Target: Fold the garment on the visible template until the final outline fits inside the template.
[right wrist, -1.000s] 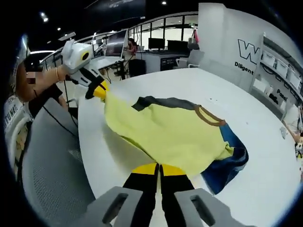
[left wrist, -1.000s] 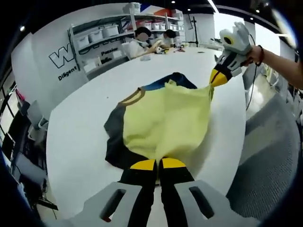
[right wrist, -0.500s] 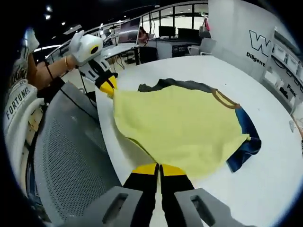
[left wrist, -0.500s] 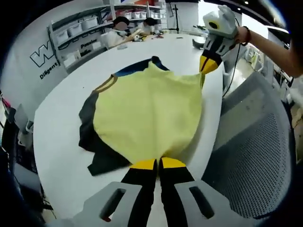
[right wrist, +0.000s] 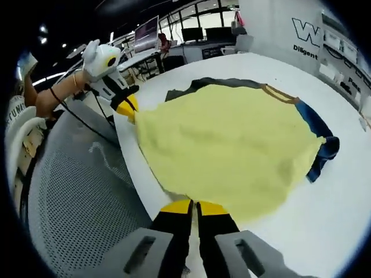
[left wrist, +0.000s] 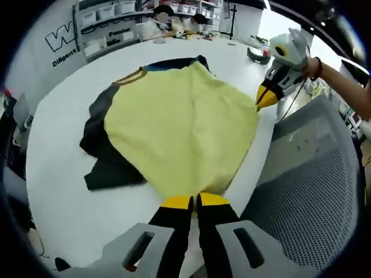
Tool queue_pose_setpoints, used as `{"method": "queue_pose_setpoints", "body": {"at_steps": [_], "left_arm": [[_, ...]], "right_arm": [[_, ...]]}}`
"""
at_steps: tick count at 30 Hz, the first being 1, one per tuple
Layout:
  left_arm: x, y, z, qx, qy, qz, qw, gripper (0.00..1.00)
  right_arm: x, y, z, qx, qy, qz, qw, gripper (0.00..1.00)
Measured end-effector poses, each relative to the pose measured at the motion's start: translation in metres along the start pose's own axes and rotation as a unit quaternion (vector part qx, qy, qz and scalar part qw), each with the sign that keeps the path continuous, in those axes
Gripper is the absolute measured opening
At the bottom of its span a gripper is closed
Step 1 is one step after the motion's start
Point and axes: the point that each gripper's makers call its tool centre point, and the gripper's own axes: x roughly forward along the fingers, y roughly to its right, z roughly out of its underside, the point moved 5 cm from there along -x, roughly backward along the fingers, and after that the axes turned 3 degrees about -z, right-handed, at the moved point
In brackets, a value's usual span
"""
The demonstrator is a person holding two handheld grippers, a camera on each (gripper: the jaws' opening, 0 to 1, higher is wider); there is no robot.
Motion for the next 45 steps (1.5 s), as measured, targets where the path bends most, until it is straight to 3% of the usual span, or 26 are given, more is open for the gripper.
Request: {"method": "queue_pose_setpoints", "body": {"at_steps": [2, 3, 5, 7, 12, 15, 21, 27, 31, 43, 45], "left_arm": [[-0.003, -0.006, -0.003, -0.004, 0.026, -0.021, 0.9994, 0.23], [-0.004, -0.006, -0.004, -0.007, 0.027, -0.021, 0.9994, 0.33], [-0.008, -0.009, -0.007, -0.019, 0.042, -0.026, 0.9986, 0.42], [-0.01, -0.012, -0.012, -0.036, 0.061, -0.032, 0.997, 0.47], [-0.016, -0.021, -0.018, -0.075, 0.09, -0.051, 0.9918, 0.61], [-0.016, -0.022, -0.016, -0.084, 0.091, -0.053, 0.9909, 0.71], [-0.014, -0.012, 0.001, -0.091, 0.056, -0.027, 0.9939, 0.65], [-0.006, -0.002, 0.017, -0.094, 0.026, -0.009, 0.9952, 0.58], [-0.001, -0.002, 0.027, -0.09, 0.001, -0.016, 0.9958, 0.52], [0.01, 0.0, 0.036, -0.117, -0.012, -0.006, 0.9931, 0.26], [0.01, 0.001, 0.038, -0.126, -0.018, -0.003, 0.9919, 0.17]], "right_arm": [[-0.004, 0.002, -0.01, 0.033, 0.05, 0.008, 0.9982, 0.17], [-0.007, 0.002, -0.014, 0.042, 0.065, 0.009, 0.997, 0.23], [-0.016, 0.01, -0.023, 0.051, 0.102, 0.023, 0.9933, 0.33], [-0.022, 0.018, -0.025, 0.063, 0.114, 0.04, 0.9906, 0.35], [-0.035, 0.047, -0.02, 0.142, 0.158, 0.089, 0.9732, 0.42], [-0.035, 0.05, -0.01, 0.162, 0.141, 0.107, 0.9708, 0.51], [-0.025, 0.037, 0.001, 0.139, 0.11, 0.098, 0.9794, 0.54], [-0.018, 0.043, 0.013, 0.171, 0.113, 0.109, 0.9727, 0.54], [-0.017, 0.043, 0.026, 0.173, 0.095, 0.119, 0.9731, 0.53], [-0.015, 0.043, 0.036, 0.195, 0.099, 0.121, 0.9684, 0.5], [-0.013, 0.042, 0.037, 0.197, 0.097, 0.119, 0.9682, 0.49]]}}
